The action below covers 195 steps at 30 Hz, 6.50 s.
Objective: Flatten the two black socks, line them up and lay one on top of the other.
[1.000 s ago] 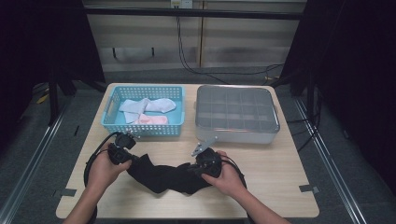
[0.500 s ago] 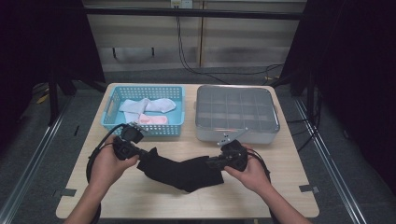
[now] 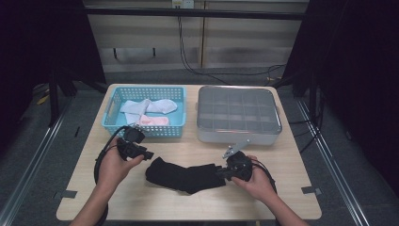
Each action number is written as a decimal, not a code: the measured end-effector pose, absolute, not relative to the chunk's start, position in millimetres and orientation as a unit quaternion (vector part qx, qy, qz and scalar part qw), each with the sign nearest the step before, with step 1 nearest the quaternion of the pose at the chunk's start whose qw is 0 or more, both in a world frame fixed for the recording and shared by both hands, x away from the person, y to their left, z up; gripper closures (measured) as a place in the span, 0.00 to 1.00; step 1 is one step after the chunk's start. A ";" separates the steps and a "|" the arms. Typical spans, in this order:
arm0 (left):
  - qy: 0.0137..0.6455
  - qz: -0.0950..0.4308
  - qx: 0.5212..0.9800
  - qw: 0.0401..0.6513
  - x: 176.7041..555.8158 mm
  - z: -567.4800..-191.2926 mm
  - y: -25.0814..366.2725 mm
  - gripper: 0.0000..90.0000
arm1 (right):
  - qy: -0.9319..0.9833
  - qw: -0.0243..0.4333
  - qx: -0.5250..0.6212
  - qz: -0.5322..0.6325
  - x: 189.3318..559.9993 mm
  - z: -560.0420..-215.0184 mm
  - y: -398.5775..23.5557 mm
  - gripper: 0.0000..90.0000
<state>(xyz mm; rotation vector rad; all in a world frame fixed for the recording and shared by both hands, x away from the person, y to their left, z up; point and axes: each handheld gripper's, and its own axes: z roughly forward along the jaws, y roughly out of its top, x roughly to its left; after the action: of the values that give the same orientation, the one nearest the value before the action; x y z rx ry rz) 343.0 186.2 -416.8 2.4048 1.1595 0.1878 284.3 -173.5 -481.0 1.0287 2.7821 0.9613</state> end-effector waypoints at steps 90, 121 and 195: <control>0.369 0.027 0.912 0.180 342.7 -459.6 162.0 0.99 | 0.897 0.022 0.317 0.308 285.0 -485.0 -162.8 0.93; 0.382 0.058 0.908 0.162 351.5 -466.7 160.8 0.99 | 0.895 0.034 0.315 0.315 280.8 -484.0 -149.7 0.79; 0.402 0.025 0.902 0.157 342.9 -440.3 177.7 0.99 | 0.880 0.020 0.344 0.326 273.0 -463.6 -177.1 0.97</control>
<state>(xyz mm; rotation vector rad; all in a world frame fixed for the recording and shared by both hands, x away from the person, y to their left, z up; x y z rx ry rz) 342.9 177.7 -440.3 2.5807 1.1520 0.0729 273.0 -177.1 -463.6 1.0677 2.7314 1.0124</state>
